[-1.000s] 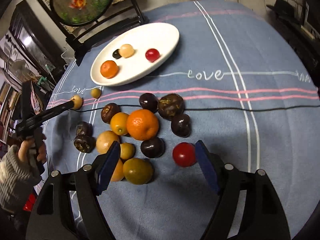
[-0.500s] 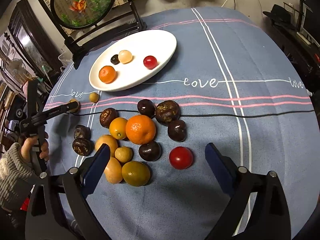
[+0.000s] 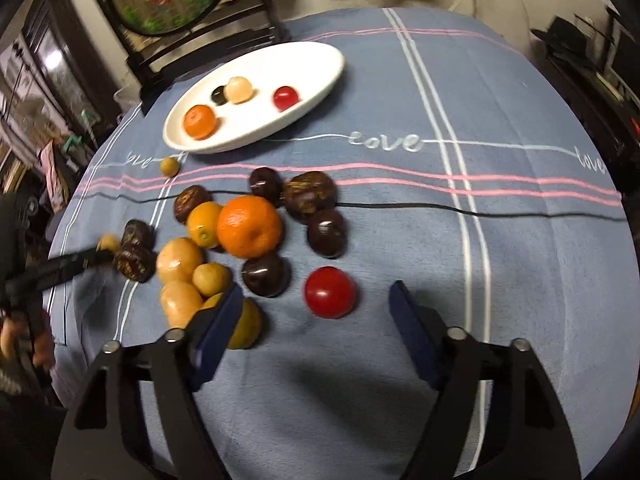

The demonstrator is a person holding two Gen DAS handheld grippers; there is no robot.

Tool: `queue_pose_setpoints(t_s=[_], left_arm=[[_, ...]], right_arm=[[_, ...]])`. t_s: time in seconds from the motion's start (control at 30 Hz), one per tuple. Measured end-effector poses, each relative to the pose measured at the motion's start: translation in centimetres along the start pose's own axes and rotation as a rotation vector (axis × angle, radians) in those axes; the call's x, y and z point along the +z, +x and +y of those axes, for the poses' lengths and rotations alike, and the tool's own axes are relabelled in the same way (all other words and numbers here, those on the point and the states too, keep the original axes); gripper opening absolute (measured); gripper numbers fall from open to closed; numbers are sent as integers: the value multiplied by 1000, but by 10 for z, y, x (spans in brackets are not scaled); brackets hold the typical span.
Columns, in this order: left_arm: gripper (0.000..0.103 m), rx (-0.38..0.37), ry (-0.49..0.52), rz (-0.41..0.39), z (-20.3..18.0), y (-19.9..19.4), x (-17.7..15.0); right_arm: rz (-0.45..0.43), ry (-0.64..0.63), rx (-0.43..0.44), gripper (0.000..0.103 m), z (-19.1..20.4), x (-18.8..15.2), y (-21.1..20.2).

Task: Organize fruits
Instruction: 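Grasp a spotted yellow pear-shaped fruit with the left tool while the right tool grasps a red tomato, then carry both fruits onto the white plate and open both tools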

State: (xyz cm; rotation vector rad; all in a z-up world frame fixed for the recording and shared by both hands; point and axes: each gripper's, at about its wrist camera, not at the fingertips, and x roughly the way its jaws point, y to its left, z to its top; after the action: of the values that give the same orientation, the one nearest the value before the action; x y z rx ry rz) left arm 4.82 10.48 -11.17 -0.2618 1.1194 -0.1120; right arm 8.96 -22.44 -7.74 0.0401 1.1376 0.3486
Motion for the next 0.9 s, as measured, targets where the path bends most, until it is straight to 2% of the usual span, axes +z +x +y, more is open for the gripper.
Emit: queue_pose_setpoints(t_s=[0.03,0.1,0.27,0.4,0.43,0.67,0.9], left_arm=[[42,0,4,2,-2,0,-2],[42,0,7,0,-6,-2,-3],[42,-3,21,2,-13,-4,-3],[42,1,34,15,-17,-2,-5],[42,3,35,17,-17,-2,-5],[42,0,31,26,-16,4,-2],[42,3,46,13,-16,3,13]], right_arm=[[3,3,-3,70,-3,-1,2],[10,-13,-5,58,-2,-3,6],[25,-57,-9,52,2,-5,19],[29,-67,-6,39,2,-5,24],[34,-67,-2,33,2,-5,25],[33,-34,25,31,-4,-4,24],[-13,-2,35,31,-8,9,9]])
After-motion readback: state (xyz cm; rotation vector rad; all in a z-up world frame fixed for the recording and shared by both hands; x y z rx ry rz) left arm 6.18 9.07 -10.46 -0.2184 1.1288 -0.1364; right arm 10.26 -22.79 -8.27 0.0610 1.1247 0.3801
